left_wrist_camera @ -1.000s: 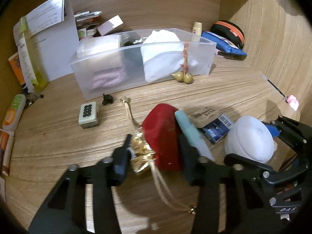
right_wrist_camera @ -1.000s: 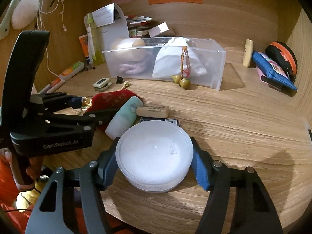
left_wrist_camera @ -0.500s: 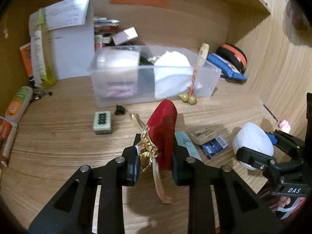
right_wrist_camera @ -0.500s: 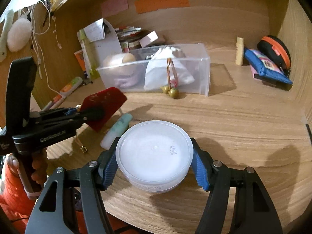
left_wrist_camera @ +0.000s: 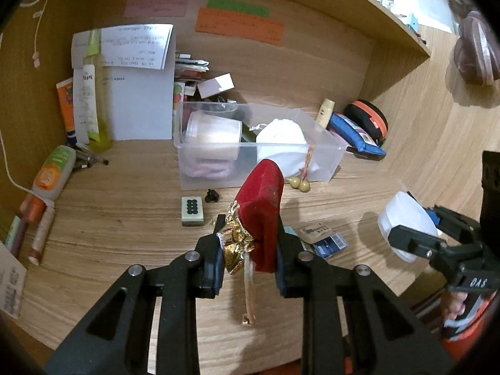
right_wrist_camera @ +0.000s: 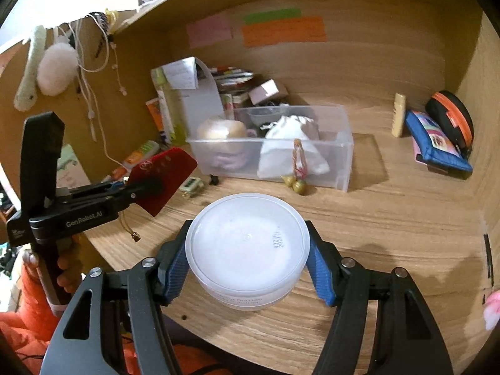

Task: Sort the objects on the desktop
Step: 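Lift the red pouch and white tub and carry them toward the clear box, then lower the red pouch and white tub into the box and open both tools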

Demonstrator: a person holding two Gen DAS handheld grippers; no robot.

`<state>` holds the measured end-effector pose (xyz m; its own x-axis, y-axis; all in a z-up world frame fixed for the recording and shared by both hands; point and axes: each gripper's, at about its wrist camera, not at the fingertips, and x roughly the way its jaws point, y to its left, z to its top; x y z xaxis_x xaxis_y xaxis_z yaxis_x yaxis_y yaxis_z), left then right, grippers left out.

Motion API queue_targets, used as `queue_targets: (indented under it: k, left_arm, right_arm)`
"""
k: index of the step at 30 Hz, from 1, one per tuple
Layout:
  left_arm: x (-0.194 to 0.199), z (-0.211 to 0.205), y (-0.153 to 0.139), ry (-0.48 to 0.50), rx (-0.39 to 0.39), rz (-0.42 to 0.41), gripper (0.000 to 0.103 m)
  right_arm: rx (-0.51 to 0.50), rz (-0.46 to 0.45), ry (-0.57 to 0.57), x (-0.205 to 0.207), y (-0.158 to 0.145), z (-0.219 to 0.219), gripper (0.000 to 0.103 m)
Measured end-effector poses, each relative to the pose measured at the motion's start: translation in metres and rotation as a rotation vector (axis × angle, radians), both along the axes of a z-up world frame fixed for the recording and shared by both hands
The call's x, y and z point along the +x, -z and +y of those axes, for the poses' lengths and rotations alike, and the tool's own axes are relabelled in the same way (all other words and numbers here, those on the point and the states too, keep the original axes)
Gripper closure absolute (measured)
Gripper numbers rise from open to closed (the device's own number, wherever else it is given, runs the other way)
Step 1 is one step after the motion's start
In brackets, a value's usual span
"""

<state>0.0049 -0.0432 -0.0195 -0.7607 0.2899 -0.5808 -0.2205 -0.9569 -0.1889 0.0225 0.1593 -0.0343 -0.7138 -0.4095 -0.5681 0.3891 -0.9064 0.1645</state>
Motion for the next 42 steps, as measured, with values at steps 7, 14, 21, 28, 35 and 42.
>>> queue_targets:
  k: [7, 14, 21, 28, 35, 42]
  left_arm:
    - [0.006, -0.005, -0.033, 0.012, -0.045, 0.018, 0.078]
    - [0.000, -0.011, -0.063, 0.021, -0.032, 0.056, 0.078]
    - [-0.021, -0.016, -0.086, 0.029, -0.002, 0.073, 0.078]
    - [-0.058, -0.021, -0.095, 0.019, 0.007, 0.074, 0.078]
    - [-0.098, -0.017, -0.089, 0.025, 0.001, 0.050, 0.078]
    - [-0.142, -0.013, -0.072, 0.016, -0.016, 0.002, 0.078]
  right_arm:
    - [0.011, 0.011, -0.030, -0.003, -0.029, 0.003, 0.041]
    - [0.032, 0.055, -0.031, -0.022, -0.062, 0.007, 0.041]
    - [0.023, 0.054, -0.036, -0.055, -0.081, 0.012, 0.041]
    - [-0.004, 0.027, -0.015, -0.094, -0.084, 0.020, 0.041]
    - [-0.004, -0.007, 0.004, -0.138, -0.075, 0.024, 0.041]
    - [-0.013, -0.055, 0.004, -0.178, -0.061, 0.024, 0.041]
